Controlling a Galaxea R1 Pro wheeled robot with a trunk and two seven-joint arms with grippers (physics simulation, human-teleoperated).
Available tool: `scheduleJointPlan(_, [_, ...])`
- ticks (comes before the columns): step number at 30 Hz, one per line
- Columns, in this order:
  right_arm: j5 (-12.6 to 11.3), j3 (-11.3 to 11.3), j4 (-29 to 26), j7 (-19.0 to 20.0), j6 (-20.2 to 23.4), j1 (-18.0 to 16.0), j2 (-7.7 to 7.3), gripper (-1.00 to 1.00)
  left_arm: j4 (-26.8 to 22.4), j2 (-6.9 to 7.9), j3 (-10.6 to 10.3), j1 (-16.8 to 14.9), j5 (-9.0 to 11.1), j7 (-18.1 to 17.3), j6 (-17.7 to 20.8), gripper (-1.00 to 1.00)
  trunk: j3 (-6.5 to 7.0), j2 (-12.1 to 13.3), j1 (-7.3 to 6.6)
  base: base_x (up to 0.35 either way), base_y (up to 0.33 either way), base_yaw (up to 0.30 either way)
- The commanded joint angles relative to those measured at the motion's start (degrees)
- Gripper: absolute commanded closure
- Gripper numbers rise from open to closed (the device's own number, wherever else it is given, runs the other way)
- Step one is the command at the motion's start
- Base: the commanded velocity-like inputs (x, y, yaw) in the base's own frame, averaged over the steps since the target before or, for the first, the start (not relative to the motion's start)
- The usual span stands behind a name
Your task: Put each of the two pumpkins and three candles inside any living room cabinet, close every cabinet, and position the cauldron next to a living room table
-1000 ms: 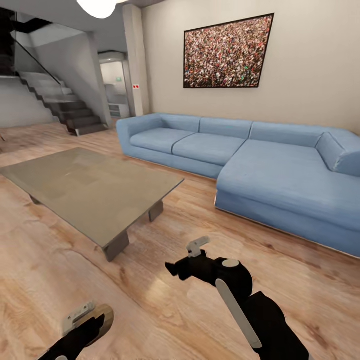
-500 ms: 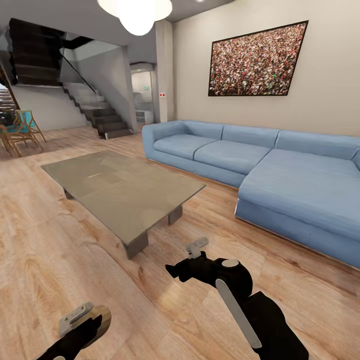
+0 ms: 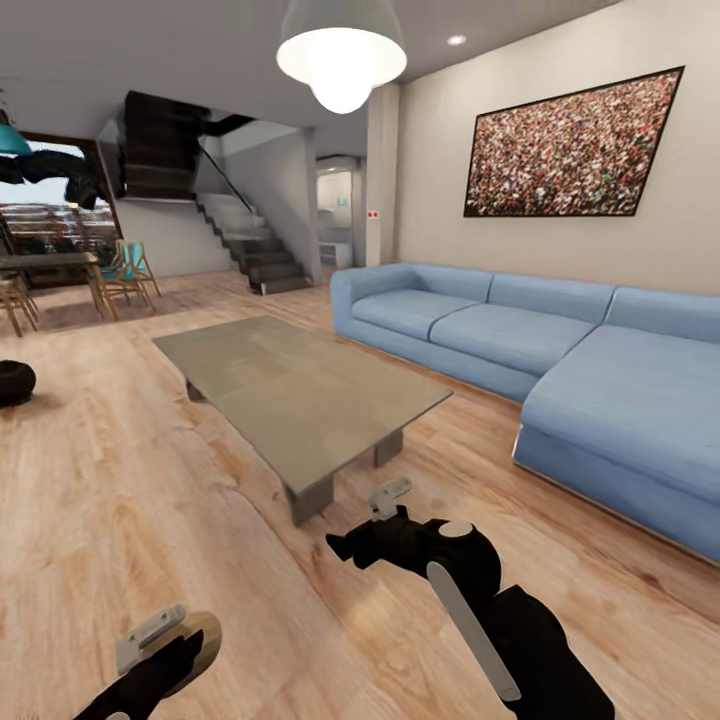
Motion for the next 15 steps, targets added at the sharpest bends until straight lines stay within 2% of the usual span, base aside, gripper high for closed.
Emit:
scheduleJointPlan(1, [0.24, 0.03, -0.03, 0.24, 0.26, -0.04, 0.01, -1.0, -0.11, -0.04, 0.06, 0.0, 0.57, 0.44, 0.16, 1.0, 0.18, 0.0, -0.03, 0.0, 0.0, 0.289])
scheduleJointPlan(4, [0.24, 0.25, -0.03, 0.24, 0.26, -0.03, 0.02, -1.0, -0.11, -0.06, 0.11, 0.0, 0.57, 0.49, 0.16, 1.0, 0.85, 0.04, -0.11, 0.0, 0.0, 0.288])
scheduleJointPlan(15, [0.24, 0.34, -0.03, 0.24, 0.26, -0.03, 0.02, -1.0, 0.19, -0.06, 0.14, 0.0, 0.54, 0.51, 0.14, 1.0, 2.82, 4.45, -2.53, 0.0, 0.0, 0.288])
